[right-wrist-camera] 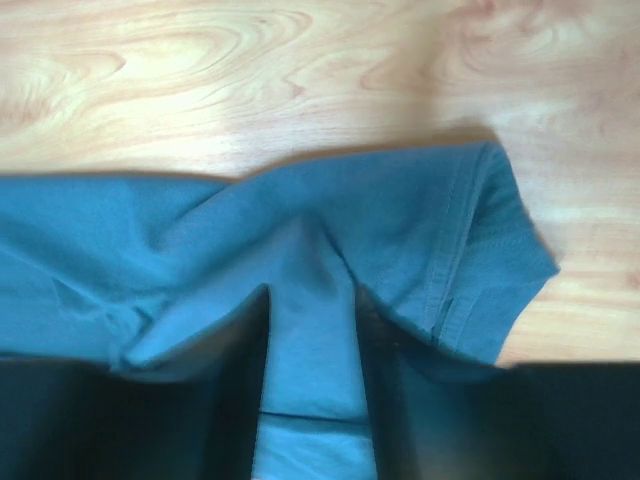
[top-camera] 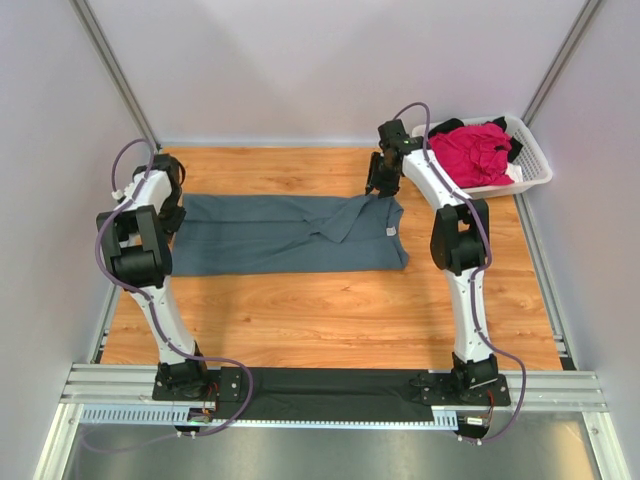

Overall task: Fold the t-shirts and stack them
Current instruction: Fold the tshirt

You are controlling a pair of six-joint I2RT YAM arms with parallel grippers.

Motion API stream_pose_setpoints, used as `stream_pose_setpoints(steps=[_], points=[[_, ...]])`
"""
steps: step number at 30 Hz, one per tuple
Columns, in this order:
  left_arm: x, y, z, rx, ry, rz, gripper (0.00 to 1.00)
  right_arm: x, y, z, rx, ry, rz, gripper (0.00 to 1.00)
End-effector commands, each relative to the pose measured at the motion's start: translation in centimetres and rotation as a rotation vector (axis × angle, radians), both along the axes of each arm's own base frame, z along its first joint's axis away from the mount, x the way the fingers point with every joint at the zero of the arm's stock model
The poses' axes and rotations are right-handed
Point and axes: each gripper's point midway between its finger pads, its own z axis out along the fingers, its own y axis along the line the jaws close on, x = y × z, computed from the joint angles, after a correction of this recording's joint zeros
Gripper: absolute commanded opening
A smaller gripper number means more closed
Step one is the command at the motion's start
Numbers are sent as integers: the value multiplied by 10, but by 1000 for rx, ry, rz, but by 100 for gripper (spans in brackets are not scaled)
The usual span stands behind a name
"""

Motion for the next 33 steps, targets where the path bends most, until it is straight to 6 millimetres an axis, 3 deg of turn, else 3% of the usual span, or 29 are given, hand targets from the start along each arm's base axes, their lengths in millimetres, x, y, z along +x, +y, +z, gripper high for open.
stream_pose_setpoints(steps=[1,4,7,10,13,14,15,16,17,18,19,20,21,23,24,26,29,33], points=[[15,5,19,3,-95,-30,53,13,14,28,75,-89,69,47],[27,3,37,6,-169,-84,66,16,18,47,96,-127,90,69],[44,0,70,11,-263,-175,73,19,13,77,94,-192,86,82],[76,-23,115,-3,-421,-367,75,17,3,110,103,-246,57,83],[113,-90,165,35,-584,-717,78,7,-20,121,103,-244,-24,84],[120,-138,175,28,-614,-871,78,2,-26,118,103,-229,-49,84],[128,-167,193,31,-666,-969,78,-12,-35,113,110,-197,-89,84],[130,-193,195,47,-659,-1090,79,-14,-49,107,116,-185,-128,84],[126,-240,197,28,-667,-1205,79,-22,-54,117,138,-198,-143,84],[127,-266,209,23,-701,-1276,78,-38,-62,92,128,-135,-162,83],[128,-287,201,28,-686,-1360,78,-41,-72,89,127,-140,-185,83],[120,-323,201,12,-696,-1444,78,-47,-78,85,117,-134,-194,83],[118,-345,206,-4,-726,-1513,77,-64,-85,73,97,-101,-204,83],[108,-388,193,-29,-708,-1623,77,-74,-94,63,79,-91,-204,81],[107,-400,194,-33,-716,-1652,77,-80,-96,62,76,-86,-200,80],[98,-431,172,-32,-669,-1737,75,-93,-100,47,55,-48,-188,78],[86,-461,144,-3,-583,-1826,73,-102,-98,42,61,-44,-170,71],[73,-473,102,45,-407,-1877,71,-110,-96,37,76,-36,-154,68]])
